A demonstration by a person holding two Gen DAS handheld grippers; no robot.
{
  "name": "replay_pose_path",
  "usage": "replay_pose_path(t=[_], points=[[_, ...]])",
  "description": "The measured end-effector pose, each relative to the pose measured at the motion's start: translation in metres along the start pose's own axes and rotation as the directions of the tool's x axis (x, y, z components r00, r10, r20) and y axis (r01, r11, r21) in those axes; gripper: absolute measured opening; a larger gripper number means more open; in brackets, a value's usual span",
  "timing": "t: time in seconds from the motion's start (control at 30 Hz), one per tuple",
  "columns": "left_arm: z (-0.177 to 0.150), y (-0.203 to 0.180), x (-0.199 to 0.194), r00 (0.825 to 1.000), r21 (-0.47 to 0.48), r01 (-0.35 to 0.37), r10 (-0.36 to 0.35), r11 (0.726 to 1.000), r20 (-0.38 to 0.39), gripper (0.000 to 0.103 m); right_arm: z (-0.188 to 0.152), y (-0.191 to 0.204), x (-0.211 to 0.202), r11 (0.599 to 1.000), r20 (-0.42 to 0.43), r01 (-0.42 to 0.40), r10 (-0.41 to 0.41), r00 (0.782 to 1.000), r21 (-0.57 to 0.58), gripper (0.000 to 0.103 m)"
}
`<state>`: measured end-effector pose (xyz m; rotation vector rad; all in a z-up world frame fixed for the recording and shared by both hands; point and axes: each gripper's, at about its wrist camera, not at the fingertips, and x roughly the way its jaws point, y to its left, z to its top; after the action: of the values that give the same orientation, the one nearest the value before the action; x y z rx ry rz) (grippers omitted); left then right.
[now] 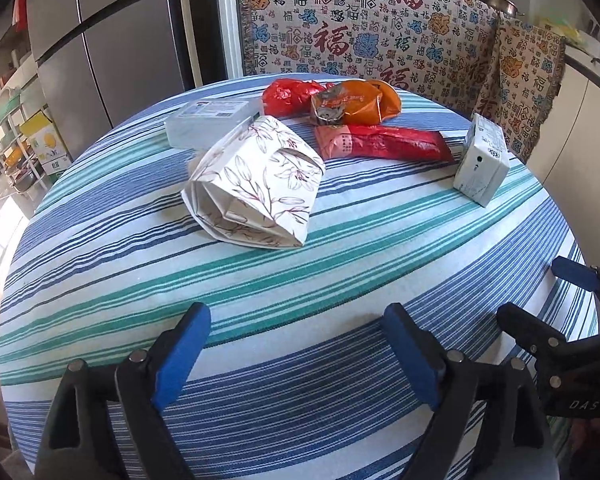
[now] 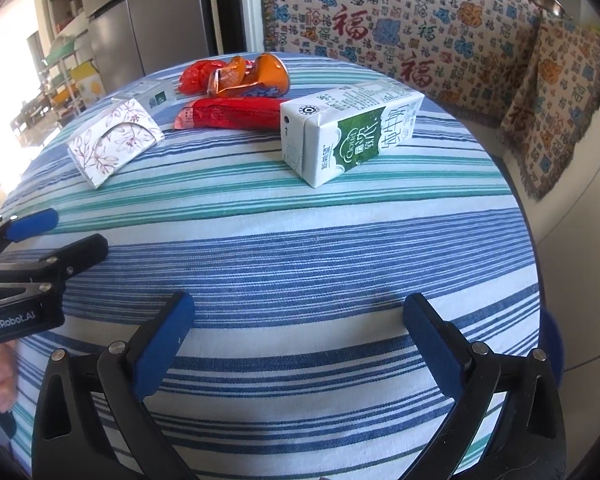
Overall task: Collect trash
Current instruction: 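Move both open tools back over the remaining trash on the table, then grasp the white floral tissue box with the left tool while the right tool grasps the milk carton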
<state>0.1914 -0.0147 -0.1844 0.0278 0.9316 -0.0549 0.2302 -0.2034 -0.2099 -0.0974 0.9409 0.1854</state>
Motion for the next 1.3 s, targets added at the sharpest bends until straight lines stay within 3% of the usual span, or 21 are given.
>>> replay_pose_path(t=[0.4, 0.53, 0.63, 0.77, 0.93, 1.03, 1.17, 1.2, 1.23, 1.27, 1.3], points=[[0.0, -0.001, 0.0, 1.0, 0.005, 0.009, -0.009, 1.0, -0.001, 0.091, 0.002, -0.001, 0.002, 1.0, 0.003, -0.003, 0.003, 1.0, -0.003, 0.103], [-0.001, 0.004, -0.001, 0.998, 0.041, 0.059, -0.059, 0.997, 0.0, 0.091, 0.002, 0.0, 0.003, 1.0, 0.004, -0.002, 0.002, 1.0, -0.003, 0.103], [-0.002, 0.023, -0.006, 0.99, -0.021, 0.142, -0.141, 0.99, 0.027, 0.091, 0.002, 0.0, 0.003, 1.0, 0.004, -0.002, 0.002, 1.0, -0.002, 0.103], [0.014, 0.046, -0.008, 0.991, -0.03, 0.133, -0.132, 0.991, 0.036, 0.091, 0.002, 0.0, 0.003, 1.0, 0.005, -0.001, 0.001, 1.0, -0.002, 0.103], [0.054, 0.056, 0.003, 0.967, 0.03, 0.256, -0.257, 0.966, 0.005, 0.091, 0.002, 0.0, 0.003, 1.0, 0.007, -0.001, 0.001, 1.0, -0.003, 0.103], [0.074, 0.055, 0.02, 0.959, 0.088, 0.284, -0.283, 0.955, -0.026, 0.091, 0.002, 0.001, 0.004, 1.0, 0.007, -0.001, 0.001, 1.0, -0.002, 0.103], [0.079, 0.054, 0.034, 0.945, 0.09, 0.326, -0.324, 0.941, -0.031, 0.09, 0.003, 0.0, 0.004, 1.0, 0.004, -0.013, 0.013, 1.0, -0.013, 0.103], [0.079, 0.052, 0.033, 0.942, 0.101, 0.335, -0.334, 0.937, -0.02, 0.088, 0.004, -0.001, 0.004, 1.0, 0.001, -0.022, 0.022, 1.0, -0.013, 0.103], [0.077, 0.05, 0.032, 0.941, 0.119, 0.337, -0.339, 0.934, -0.01, 0.075, 0.004, -0.003, 0.004, 1.0, 0.002, -0.023, 0.023, 1.0, -0.004, 0.103], [0.076, 0.049, 0.031, 0.944, 0.131, 0.328, -0.33, 0.936, -0.009, 0.055, 0.005, -0.008, 0.002, 1.0, 0.012, -0.021, 0.021, 1.0, 0.018, 0.103], [0.075, 0.047, 0.032, 0.948, 0.141, 0.317, -0.319, 0.938, -0.011, 0.044, 0.007, -0.013, -0.001, 0.999, 0.03, -0.021, 0.02, 0.999, 0.045, 0.103]])
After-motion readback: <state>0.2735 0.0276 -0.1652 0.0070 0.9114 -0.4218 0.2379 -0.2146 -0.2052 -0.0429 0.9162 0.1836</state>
